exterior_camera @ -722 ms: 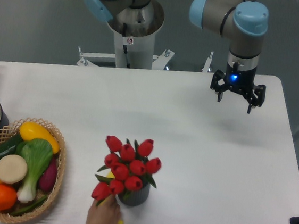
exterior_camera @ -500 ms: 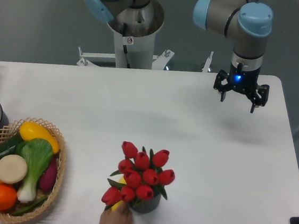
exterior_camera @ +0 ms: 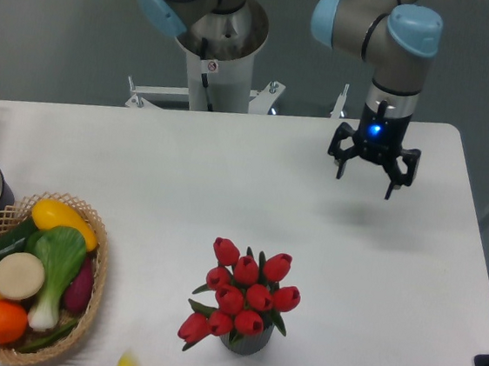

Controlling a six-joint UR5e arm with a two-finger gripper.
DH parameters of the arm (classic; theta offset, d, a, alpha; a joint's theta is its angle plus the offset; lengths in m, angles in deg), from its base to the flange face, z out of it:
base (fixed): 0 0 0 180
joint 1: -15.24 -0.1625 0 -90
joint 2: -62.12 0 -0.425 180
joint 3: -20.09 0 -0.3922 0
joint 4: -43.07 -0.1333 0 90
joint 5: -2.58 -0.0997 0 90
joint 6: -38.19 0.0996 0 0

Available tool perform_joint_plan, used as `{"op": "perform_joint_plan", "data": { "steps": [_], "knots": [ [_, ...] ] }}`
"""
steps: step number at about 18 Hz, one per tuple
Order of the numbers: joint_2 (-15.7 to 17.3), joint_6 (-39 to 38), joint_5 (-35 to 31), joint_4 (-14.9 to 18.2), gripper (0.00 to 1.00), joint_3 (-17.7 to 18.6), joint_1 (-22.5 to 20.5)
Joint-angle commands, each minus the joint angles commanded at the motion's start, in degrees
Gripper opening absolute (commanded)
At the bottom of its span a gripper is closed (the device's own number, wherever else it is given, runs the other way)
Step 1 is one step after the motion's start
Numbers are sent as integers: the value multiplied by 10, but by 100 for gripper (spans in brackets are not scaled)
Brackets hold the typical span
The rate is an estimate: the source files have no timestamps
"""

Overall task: Pick up the flowers from the vase
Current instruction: 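Move the open gripper toward the red tulips in the dark vase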

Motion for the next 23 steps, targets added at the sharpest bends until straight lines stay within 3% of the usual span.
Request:
{"op": "perform_joint_plan", "data": {
  "steps": [5,11,23],
  "knots": [
    [-17,-18,154,0,100,-17,18],
    [-114,-19,321,-4,100,-105,51],
    [-209,-41,325,-3,100,-213,108]
  ]
}}
